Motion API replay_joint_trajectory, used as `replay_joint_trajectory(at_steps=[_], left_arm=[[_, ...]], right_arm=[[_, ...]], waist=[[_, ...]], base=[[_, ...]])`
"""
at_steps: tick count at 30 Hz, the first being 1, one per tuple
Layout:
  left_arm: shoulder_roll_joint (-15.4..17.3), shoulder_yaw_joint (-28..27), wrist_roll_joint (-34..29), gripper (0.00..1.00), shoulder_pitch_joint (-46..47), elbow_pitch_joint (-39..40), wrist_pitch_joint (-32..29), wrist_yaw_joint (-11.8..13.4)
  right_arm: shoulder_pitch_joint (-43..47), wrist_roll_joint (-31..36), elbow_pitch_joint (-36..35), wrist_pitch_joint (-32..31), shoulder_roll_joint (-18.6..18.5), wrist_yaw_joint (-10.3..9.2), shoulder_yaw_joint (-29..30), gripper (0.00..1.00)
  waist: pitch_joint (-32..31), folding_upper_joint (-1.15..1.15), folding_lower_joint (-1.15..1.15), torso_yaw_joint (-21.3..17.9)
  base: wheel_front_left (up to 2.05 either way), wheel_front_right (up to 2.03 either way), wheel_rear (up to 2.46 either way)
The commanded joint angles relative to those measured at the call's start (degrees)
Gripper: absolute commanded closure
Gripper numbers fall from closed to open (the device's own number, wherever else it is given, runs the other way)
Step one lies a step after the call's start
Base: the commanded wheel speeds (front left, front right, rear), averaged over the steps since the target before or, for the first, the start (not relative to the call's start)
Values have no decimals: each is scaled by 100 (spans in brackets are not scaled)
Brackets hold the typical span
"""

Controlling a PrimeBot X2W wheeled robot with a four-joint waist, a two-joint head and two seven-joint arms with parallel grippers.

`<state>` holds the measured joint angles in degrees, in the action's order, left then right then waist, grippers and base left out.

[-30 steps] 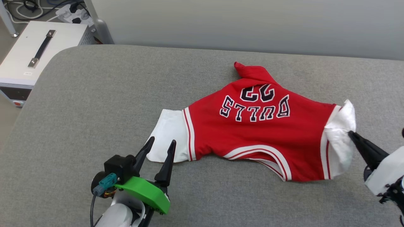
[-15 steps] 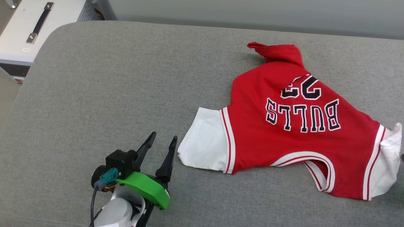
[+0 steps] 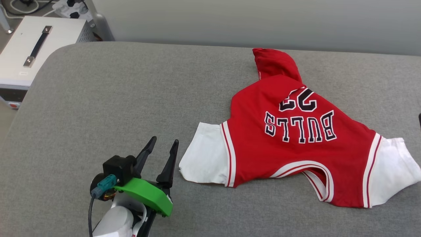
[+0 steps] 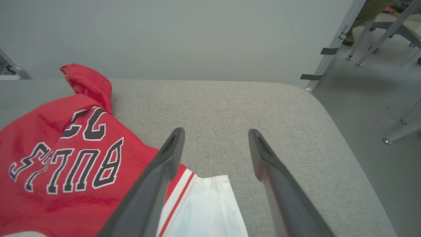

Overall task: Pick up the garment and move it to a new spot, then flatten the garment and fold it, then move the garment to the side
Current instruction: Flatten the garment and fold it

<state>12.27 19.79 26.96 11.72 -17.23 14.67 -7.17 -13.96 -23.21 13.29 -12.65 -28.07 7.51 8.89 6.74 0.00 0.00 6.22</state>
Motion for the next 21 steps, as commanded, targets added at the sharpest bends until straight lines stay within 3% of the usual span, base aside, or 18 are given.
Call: replay_joint_trajectory(at_steps=[1, 5, 6, 9, 15, 21], left_arm=[[-6, -40, 34, 0, -85, 55, 33, -32], [-34, -83, 90, 0, -202, 171, 33, -32], [-53, -83, 113, 0, -307, 216, 33, -32], [-72, -21, 146, 0, -432, 232, 33, -32], [-76, 115, 257, 0, -608, 196, 33, -32], [36, 326, 385, 0, -545, 94, -59, -32]], right_arm=[[105, 49, -216, 138, 72, -2, -69, 0], [490, 115, -843, 468, 303, -2, -129, 0], [879, 271, -1280, 699, 552, -2, -101, 0], [1269, 407, -1643, 923, 884, -2, -21, 0], [1784, 544, -2010, 1147, 1500, -2, 79, 0], [1898, 617, -2144, 1134, 1691, -2, 99, 0]], waist=[[-202, 0, 0, -193], [-334, 0, 0, -282], [-404, 0, 0, -320], [-458, 0, 0, -344], [-512, 0, 0, -383], [-487, 0, 0, -426]], base=[[0, 0, 0], [0, 0, 0], [0, 0, 0], [0, 0, 0], [0, 0, 0], [0, 0, 0]])
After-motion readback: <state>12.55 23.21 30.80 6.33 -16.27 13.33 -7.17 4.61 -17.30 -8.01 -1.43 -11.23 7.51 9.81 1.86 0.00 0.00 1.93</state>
